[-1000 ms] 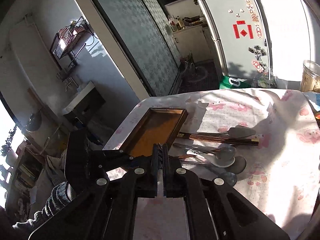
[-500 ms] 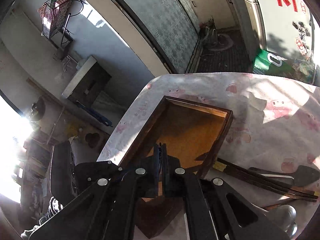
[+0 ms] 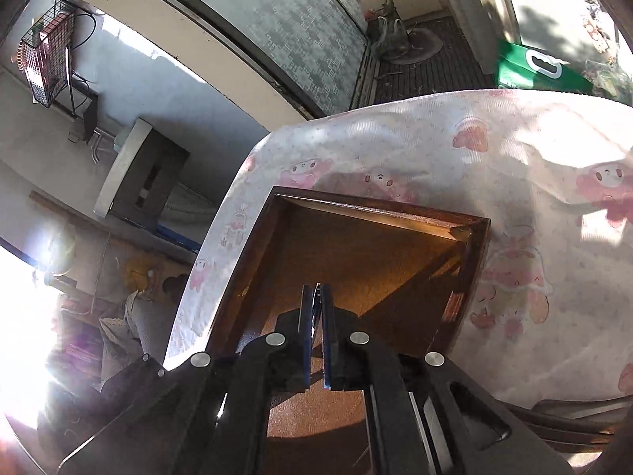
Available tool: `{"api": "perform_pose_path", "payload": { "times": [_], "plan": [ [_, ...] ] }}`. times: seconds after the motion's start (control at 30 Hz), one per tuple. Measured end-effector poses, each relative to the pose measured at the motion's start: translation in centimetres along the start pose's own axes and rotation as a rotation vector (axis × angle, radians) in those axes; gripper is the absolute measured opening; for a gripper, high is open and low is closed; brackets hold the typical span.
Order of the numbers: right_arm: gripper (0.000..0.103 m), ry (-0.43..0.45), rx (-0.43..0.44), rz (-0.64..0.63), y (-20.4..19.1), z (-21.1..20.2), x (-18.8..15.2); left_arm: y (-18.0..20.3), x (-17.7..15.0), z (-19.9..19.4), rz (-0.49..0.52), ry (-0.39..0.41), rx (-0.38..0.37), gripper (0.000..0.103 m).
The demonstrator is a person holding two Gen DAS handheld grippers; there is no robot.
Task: Organize utensils
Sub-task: 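Carry the fork into the wooden tray and open the right tool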
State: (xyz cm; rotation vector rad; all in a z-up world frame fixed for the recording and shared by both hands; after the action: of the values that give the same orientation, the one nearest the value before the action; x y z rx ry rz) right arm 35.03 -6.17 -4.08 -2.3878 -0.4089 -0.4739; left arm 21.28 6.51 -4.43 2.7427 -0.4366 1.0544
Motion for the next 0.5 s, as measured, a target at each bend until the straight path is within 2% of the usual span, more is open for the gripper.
{"api": "perform_pose_path", "payload": {
  "times": [0.07, 0.1, 0.13, 0.2, 0.3, 0.37, 0.4, 0.5],
  "plan": [
    [0.012, 0.006, -0.043, -0.034, -0.7, 0.3, -0.1, -0.1, -0.1, -0.2, 0.002, 0.008, -0.001, 0.067],
    [0.028, 0.015, -0.048, -0.051, -1.0, 0.2, -0.2, 0.0, -0.2, -0.2, 0.007, 0.012, 0.003, 0.068],
    [0.052, 0.026, -0.043, -0.065, -1.4, 0.0, -0.3, 0.0, -0.2, -0.3, 0.012, 0.015, 0.007, 0.068],
    [0.072, 0.060, -0.036, -0.082, -2.0, -0.9, -0.4, 0.2, -0.2, -0.6, 0.011, 0.025, 0.026, 0.071],
    [0.072, 0.091, -0.030, -0.094, -2.6, -3.5, -1.1, 0.7, -0.1, -1.7, 0.019, 0.058, 0.029, 0.074],
    [0.074, 0.114, -0.063, -0.109, -2.5, -6.3, -2.2, 1.5, -0.2, -2.9, 0.039, 0.090, 0.016, 0.078],
    [0.077, 0.129, -0.078, -0.112, -2.2, -7.9, -2.9, 2.2, -0.3, -3.6, 0.052, 0.103, 0.000, 0.084],
    [0.082, 0.175, -0.129, -0.088, -0.2, -12.9, -5.3, 4.8, -0.9, -5.1, 0.103, 0.130, -0.069, 0.089]
  ]
}}
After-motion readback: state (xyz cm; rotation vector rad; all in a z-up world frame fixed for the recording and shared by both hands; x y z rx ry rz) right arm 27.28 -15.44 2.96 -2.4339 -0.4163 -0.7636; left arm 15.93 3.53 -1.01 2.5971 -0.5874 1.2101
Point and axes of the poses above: each gripper's, at about its wrist camera, not at the fingertips, and z roughly the way its jaws point, y to its right, x to its top, the point moved 2 cm from there along z, roughly the way its jaws point, and after that the axes turned 3 degrees about -z, right-handed, at the moved point
